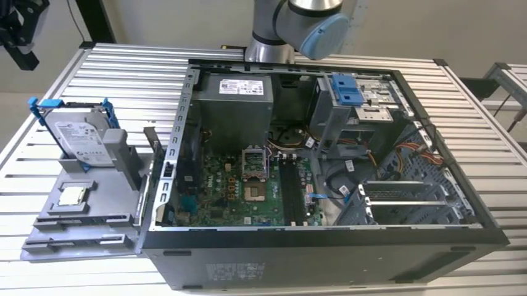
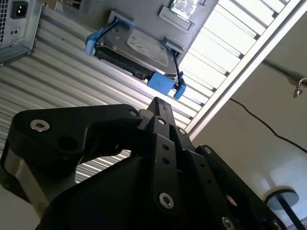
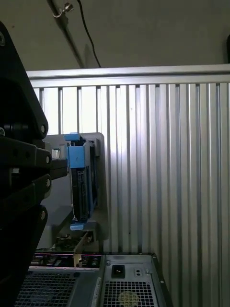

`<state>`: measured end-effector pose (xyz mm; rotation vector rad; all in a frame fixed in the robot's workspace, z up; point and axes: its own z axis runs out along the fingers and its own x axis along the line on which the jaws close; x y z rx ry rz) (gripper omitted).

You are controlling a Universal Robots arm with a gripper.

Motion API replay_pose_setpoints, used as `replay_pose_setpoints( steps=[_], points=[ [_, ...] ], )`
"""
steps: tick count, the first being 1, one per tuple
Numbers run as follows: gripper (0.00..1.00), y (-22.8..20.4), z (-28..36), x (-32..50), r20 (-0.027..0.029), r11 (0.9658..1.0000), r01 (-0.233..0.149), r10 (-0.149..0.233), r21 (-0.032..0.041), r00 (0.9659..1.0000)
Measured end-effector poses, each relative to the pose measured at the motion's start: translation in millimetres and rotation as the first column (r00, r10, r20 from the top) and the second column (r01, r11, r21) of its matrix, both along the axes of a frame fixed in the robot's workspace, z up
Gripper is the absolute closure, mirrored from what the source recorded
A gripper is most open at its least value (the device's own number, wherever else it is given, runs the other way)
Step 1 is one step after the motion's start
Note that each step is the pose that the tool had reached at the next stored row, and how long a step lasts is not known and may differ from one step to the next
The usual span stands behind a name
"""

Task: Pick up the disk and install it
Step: 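Reach for the disk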

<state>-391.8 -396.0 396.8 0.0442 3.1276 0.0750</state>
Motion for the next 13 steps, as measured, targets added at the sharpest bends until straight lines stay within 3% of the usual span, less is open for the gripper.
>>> replay_pose_setpoints(
  steps=[13],
  points=[
    [1.0, -5.4, -2.9, -4.3, 0.0002, 0.9997, -0.024, 0.024, 0.0002, 0.9997]
  ],
)
